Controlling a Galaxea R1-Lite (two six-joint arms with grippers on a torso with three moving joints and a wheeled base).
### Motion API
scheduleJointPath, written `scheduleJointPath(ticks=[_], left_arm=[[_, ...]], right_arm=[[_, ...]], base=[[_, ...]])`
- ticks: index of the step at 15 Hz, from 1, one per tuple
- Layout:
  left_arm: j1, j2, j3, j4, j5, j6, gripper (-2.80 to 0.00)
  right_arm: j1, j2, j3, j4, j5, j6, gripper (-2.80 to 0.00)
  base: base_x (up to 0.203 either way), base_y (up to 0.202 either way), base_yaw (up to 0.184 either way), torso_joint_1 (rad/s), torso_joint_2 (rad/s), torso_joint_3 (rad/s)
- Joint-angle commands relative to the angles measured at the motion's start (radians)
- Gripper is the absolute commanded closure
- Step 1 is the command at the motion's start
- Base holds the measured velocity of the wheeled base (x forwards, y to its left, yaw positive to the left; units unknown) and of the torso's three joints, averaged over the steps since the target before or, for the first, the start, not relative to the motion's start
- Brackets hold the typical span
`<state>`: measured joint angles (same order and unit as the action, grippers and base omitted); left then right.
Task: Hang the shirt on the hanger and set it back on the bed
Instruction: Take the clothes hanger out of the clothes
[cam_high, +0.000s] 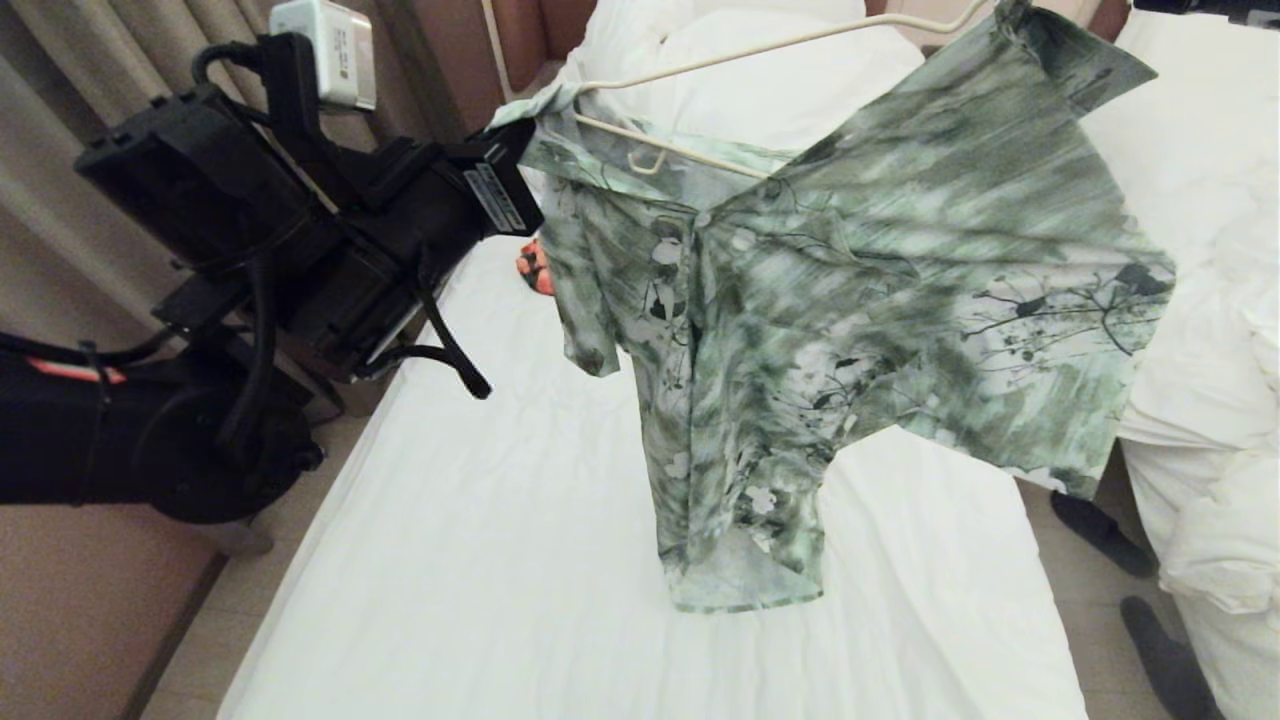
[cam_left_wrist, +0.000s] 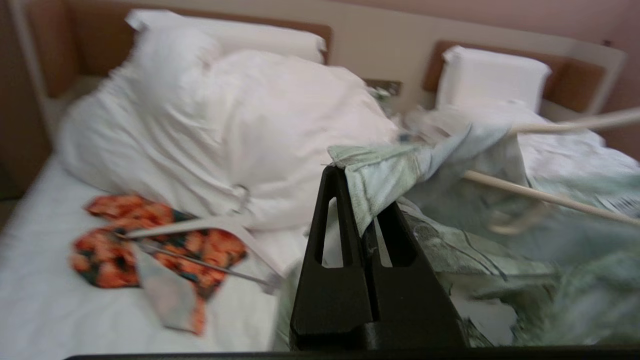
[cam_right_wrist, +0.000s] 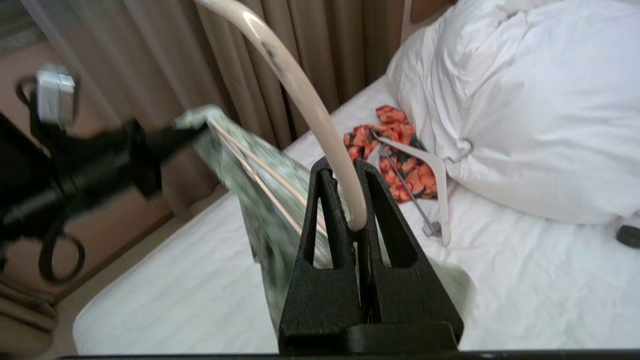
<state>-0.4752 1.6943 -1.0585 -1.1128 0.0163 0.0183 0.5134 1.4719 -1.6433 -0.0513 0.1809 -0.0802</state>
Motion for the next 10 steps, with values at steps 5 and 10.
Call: scheduleJointPath(ticks=[5,10], left_arm=[[-0.021,0.010,0.009,-0.007,0.001,0.000,0.00],[-0.221,0.016,0.037,0.015,0.109,0.025,0.00]], right_arm=[[0.000,-0.005,0.022,-0.019,0.001,-0.007,0.00],[0.034,0.022,0.079,-0.129,0.000,0.004,0.00]], base=[[0.000,0.000,0.000,0.000,0.00,0.000],[0.000,0.000,0.000,0.000,0.00,0.000]])
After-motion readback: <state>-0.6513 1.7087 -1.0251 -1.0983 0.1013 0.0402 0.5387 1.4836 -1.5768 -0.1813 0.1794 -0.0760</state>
